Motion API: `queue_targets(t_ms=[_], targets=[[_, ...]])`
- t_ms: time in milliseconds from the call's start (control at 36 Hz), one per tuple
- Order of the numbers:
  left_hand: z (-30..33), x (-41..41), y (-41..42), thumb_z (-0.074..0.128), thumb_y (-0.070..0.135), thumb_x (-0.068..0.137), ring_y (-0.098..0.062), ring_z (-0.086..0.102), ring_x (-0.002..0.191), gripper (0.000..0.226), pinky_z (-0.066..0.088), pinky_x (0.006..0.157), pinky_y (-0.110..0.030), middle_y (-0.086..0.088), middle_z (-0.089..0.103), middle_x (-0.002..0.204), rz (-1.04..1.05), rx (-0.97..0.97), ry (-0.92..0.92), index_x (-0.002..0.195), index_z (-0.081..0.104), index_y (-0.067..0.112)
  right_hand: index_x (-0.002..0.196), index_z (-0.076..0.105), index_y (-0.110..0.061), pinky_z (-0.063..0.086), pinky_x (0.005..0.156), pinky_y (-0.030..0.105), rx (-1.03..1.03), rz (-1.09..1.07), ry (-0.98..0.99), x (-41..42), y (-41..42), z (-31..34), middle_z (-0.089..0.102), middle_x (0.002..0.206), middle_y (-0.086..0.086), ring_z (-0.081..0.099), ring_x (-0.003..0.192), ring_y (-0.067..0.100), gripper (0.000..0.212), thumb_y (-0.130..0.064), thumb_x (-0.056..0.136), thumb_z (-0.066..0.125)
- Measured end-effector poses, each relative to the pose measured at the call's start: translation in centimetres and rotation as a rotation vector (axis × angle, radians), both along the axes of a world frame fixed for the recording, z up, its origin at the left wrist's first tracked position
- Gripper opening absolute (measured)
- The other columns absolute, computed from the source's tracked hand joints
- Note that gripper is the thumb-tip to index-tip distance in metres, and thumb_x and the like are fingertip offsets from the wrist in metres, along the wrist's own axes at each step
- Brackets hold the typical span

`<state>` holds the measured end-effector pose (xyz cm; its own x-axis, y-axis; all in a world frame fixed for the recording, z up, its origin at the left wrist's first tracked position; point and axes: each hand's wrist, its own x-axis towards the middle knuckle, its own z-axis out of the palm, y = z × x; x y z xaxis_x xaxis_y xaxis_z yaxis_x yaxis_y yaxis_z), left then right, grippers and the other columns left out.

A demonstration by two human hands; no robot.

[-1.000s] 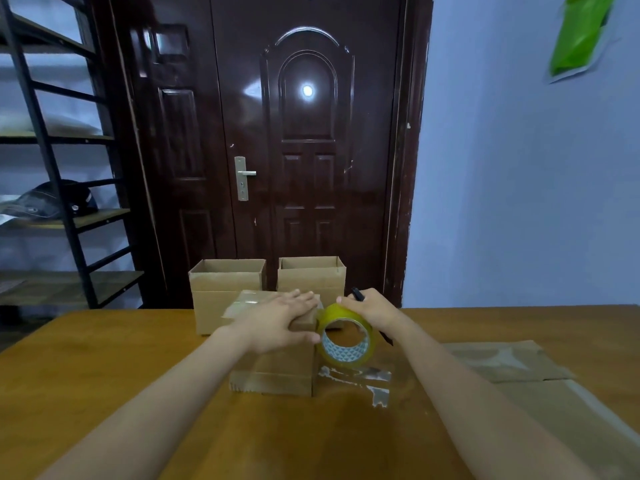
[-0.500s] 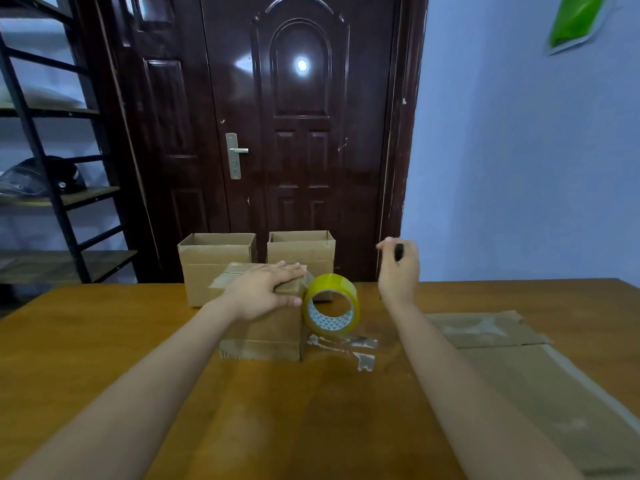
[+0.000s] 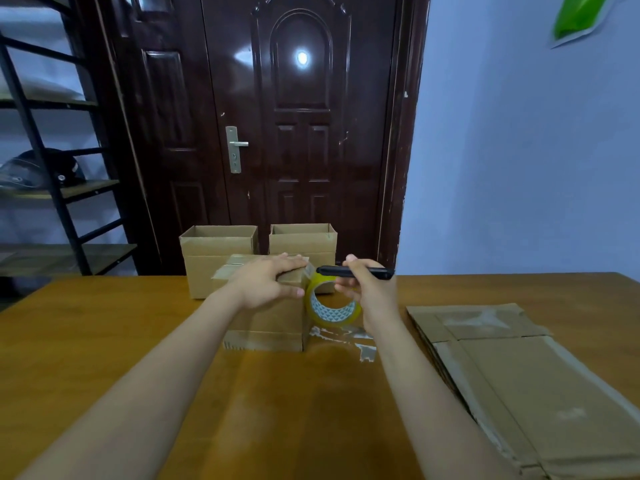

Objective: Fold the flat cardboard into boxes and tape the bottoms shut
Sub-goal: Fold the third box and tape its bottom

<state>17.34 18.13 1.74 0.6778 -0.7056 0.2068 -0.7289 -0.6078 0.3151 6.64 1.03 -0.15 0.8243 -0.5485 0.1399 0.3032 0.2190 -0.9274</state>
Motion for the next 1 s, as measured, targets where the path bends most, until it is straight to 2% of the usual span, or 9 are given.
queue_targets(t_ms=[139, 361, 611, 750, 833, 1000], targets=[[0.1, -0.1, 0.0, 0.065, 0.047, 0.084, -0.01, 0.021, 0.143, 0.068, 0.021, 0.116, -0.037, 0.014, 0.032, 0.152, -0.003, -0.004, 0.012, 0.145, 0.036, 0.034, 0.089, 0.067, -0.002, 0.059, 0.058, 0.025, -0.038, -0.098, 0.01, 0.6, 0.9, -0.6, 0.058, 0.058, 0.005, 0.065, 0.055, 0.012, 0.026, -0.027, 0.093, 0.06], [0.1, -0.2, 0.0, 0.064, 0.045, 0.085, -0.01, 0.021, 0.143, 0.067, 0.022, 0.116, -0.037, 0.014, 0.032, 0.152, 0.005, -0.005, 0.0, 0.145, 0.035, 0.035, 0.087, 0.067, -0.008, 0.056, 0.054, 0.02, -0.091, -0.202, -0.011, 1.1, 1.6, -0.1, 0.062, 0.061, 0.004, 0.064, 0.056, 0.011, 0.032, -0.037, 0.094, 0.055], [-0.2, 0.1, -0.1, 0.065, 0.046, 0.084, -0.01, 0.022, 0.143, 0.068, 0.022, 0.116, -0.038, 0.014, 0.033, 0.152, -0.002, -0.019, -0.016, 0.145, 0.035, 0.036, 0.092, 0.069, -0.003, 0.058, 0.057, 0.023, -0.108, -0.236, 0.04, 2.0, 2.0, 0.2, 0.067, 0.066, 0.007, 0.065, 0.055, 0.011, 0.036, -0.038, 0.091, 0.06], [-0.4, 0.3, -0.1, 0.065, 0.046, 0.084, -0.011, 0.024, 0.143, 0.068, 0.023, 0.115, -0.039, 0.014, 0.034, 0.151, 0.0, -0.024, -0.026, 0.144, 0.036, 0.037, 0.087, 0.068, -0.01, 0.058, 0.06, 0.025, -0.166, -0.24, 0.08, 1.8, 2.1, 0.5, 0.068, 0.063, 0.002, 0.064, 0.051, 0.01, 0.03, -0.038, 0.091, 0.06], [-0.3, 0.2, 0.0, 0.065, 0.046, 0.084, -0.01, 0.023, 0.143, 0.067, 0.024, 0.115, -0.039, 0.015, 0.034, 0.151, 0.001, -0.024, -0.023, 0.144, 0.036, 0.036, 0.077, 0.065, -0.016, 0.058, 0.062, 0.028, -0.18, -0.235, 0.086, 1.8, 2.1, 0.6, 0.067, 0.061, 0.002, 0.064, 0.051, 0.01, 0.026, -0.037, 0.091, 0.06], [0.0, -0.1, 0.0, 0.064, 0.045, 0.085, -0.01, 0.022, 0.143, 0.067, 0.022, 0.115, -0.036, 0.014, 0.032, 0.152, -0.003, -0.008, -0.021, 0.144, 0.036, 0.035, 0.075, 0.066, -0.011, 0.056, 0.053, 0.023, -0.188, -0.223, 0.098, 1.6, 1.9, 1.0, 0.066, 0.061, 0.007, 0.063, 0.048, 0.011, 0.03, -0.035, 0.092, 0.059]])
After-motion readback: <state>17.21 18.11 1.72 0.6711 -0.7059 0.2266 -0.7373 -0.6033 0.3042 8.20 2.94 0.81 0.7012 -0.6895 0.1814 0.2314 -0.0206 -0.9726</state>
